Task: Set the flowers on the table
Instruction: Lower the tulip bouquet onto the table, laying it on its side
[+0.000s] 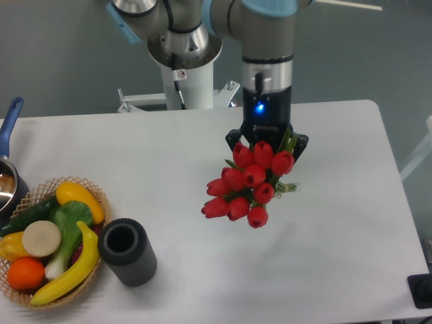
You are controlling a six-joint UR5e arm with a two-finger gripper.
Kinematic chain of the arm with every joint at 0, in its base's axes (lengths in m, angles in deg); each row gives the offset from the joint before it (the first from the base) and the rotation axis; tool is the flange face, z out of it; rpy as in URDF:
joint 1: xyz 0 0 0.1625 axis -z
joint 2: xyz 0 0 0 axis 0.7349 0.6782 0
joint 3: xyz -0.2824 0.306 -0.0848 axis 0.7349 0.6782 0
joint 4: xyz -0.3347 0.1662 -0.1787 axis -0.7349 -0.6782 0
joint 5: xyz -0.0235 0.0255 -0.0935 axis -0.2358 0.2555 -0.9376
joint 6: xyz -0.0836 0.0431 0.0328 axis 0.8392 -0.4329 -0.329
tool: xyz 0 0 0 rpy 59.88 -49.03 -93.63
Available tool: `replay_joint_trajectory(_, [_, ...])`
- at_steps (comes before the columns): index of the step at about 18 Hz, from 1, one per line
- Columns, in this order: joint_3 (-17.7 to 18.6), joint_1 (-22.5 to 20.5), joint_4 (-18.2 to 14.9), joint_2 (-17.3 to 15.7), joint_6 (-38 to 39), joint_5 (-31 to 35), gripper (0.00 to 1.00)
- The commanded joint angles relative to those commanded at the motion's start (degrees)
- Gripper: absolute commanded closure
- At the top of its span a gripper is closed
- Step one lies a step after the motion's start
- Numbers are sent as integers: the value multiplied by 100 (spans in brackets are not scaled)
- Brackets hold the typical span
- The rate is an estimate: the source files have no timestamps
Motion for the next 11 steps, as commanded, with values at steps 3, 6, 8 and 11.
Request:
replay_joint_trajectory(3, [141,167,-18,141,-378,757,66])
replay_joint_trajectory(6, [167,194,-18,307,-432,873,66])
replay_joint_trajectory(8, [185,220,-18,439,-449,1013,66])
replay_joint_trajectory(11, [194,421,-35,799,-948,1705,66])
